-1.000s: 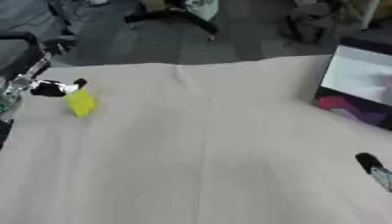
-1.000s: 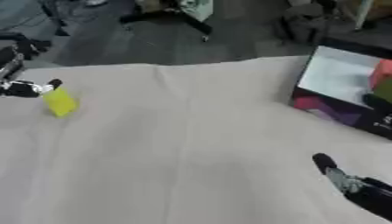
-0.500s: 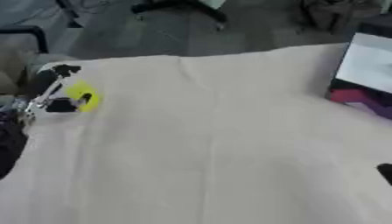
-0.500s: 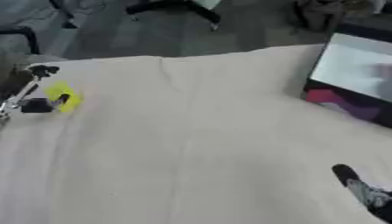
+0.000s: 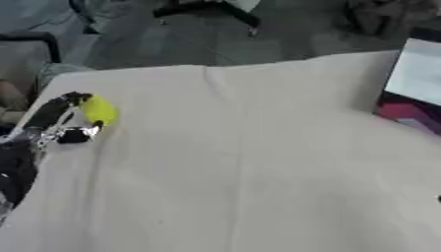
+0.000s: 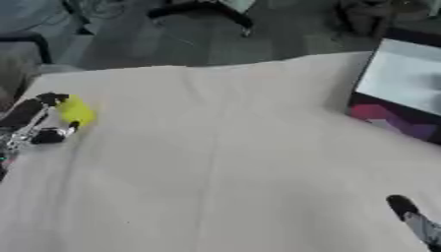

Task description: Pick up the objects with one hand, pass them to the other hand, and then place them into the box on the other side of the table.

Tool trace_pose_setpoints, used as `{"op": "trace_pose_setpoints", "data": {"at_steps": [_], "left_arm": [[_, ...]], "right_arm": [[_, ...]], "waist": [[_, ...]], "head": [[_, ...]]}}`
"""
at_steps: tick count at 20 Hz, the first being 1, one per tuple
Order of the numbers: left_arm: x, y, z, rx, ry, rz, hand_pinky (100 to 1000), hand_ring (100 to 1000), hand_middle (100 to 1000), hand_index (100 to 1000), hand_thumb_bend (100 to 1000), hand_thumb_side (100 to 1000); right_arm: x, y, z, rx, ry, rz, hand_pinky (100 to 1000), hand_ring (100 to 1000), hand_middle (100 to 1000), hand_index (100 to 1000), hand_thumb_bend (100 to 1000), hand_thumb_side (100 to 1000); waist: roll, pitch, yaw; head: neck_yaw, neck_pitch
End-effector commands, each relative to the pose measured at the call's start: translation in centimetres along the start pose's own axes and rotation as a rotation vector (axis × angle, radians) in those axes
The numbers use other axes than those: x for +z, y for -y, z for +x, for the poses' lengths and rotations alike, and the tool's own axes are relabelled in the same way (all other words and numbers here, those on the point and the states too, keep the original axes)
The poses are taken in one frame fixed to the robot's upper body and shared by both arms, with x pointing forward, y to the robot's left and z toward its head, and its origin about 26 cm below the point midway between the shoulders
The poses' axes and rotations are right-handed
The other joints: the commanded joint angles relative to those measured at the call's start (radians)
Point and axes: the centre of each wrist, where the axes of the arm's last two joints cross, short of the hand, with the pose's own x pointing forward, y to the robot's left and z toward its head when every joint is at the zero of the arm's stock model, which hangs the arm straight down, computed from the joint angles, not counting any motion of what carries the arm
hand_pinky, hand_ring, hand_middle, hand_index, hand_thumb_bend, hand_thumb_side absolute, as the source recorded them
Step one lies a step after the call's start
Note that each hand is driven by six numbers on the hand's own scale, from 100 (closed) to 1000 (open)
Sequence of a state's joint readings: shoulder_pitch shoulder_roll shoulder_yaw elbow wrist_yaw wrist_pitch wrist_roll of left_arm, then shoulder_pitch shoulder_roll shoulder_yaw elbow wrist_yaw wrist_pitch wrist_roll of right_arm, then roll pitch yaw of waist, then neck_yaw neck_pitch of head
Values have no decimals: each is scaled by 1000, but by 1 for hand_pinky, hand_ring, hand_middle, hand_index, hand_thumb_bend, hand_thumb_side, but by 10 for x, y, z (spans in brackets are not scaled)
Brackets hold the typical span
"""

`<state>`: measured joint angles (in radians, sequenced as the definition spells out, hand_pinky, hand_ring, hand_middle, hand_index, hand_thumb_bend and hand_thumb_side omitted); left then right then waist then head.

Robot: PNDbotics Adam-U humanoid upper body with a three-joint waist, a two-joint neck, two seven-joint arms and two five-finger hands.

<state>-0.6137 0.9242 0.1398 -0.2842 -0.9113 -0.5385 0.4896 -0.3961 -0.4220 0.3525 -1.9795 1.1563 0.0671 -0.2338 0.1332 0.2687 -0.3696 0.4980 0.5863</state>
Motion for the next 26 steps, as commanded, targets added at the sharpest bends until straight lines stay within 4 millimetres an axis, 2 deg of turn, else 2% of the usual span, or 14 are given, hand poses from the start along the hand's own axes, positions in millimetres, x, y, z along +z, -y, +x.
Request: {"op": "trace_pose_setpoints", "data": {"at_steps": [1,4,6,10,13,16,22,26], "left_arm": [[2,-13,-11,-2,3,4,639,644,646,816,182,234],[-1,-15,-9,37,24,12,610,554,535,729,100,231],[-5,-18,-7,69,38,47,585,491,459,660,100,245],[-17,-30,1,169,115,143,561,451,399,593,100,251],[-30,-44,11,244,215,189,553,438,379,569,100,266],[-43,-57,27,304,339,191,551,436,375,563,100,278],[-61,-76,66,406,549,116,546,428,366,553,100,294],[-68,-71,112,489,756,-22,542,422,359,546,100,293]], "right_arm": [[-4,7,1,-3,5,-31,632,794,1000,826,644,487],[-4,7,1,-5,3,-29,633,794,1000,826,642,486],[-4,6,1,-5,2,-27,635,794,1000,826,639,487],[-1,6,-1,1,-2,-14,640,794,1000,826,628,495],[2,6,-4,11,-4,3,649,795,1000,827,609,505],[5,6,-7,26,-3,28,661,796,1000,827,584,516],[12,7,-14,46,3,78,690,799,1000,831,525,531],[14,8,-17,54,55,133,720,801,1000,837,476,517]], "waist": [[-8,-10,-2],[-11,-11,-2],[-13,-13,0],[-20,-26,15],[-27,-46,37],[-38,-71,66],[-62,-122,123],[-75,-164,173]], "head": [[6,-13],[6,-11],[5,-9],[-1,7],[-30,27],[-83,53],[-217,111],[-326,157]]}}
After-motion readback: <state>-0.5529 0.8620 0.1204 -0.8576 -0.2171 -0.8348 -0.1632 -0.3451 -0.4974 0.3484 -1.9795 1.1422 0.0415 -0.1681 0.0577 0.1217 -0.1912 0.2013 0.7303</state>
